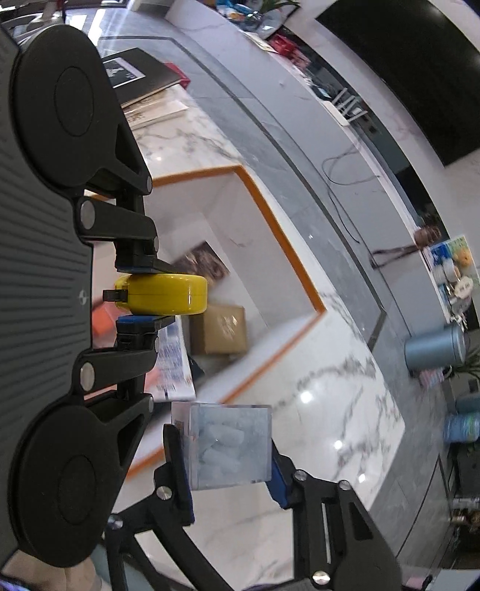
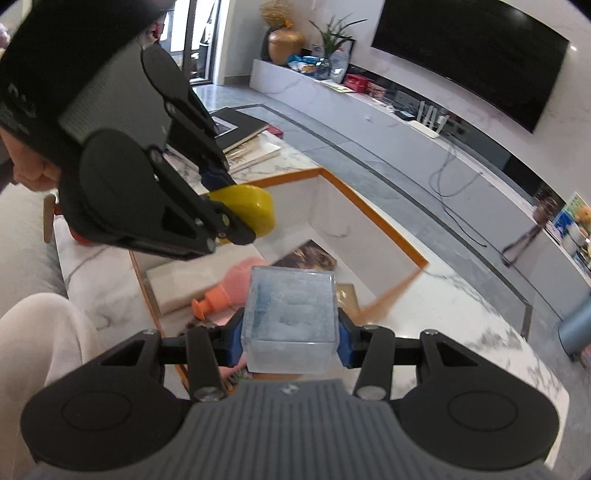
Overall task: Organize rigid objects
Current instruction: 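Lower both held items into the orange box and open both tools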
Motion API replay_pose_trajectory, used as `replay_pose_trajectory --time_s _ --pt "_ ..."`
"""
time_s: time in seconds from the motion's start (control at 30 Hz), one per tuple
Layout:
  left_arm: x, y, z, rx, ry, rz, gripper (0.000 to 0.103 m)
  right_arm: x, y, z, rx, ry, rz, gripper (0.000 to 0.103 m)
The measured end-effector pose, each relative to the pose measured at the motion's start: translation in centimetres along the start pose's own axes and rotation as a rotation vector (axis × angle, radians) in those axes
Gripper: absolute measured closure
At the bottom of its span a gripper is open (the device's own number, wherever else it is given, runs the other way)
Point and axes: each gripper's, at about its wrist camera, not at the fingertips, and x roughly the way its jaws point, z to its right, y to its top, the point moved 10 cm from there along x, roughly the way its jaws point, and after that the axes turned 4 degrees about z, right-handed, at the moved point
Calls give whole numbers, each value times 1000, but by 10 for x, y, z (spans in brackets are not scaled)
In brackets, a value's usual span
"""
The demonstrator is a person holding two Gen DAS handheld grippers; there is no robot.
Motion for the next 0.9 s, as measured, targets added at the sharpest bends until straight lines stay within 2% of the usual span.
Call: replay_pose_trajectory --time_s 0.13,0.4,0.7,0.9 --pt "25 -9 -15 -3 18 -34 81 30 11 4 -39 10 -23 55" --pt "80 -6 -39 -1 48 -79 81 94 25 30 -96 3 -66 55" --pt "124 -10 -48 55 86 -142 81 151 32 66 -66 -40 -82 55" --pt "137 -16 -43 97 86 -153 81 177 26 70 -25 -79 -121 55"
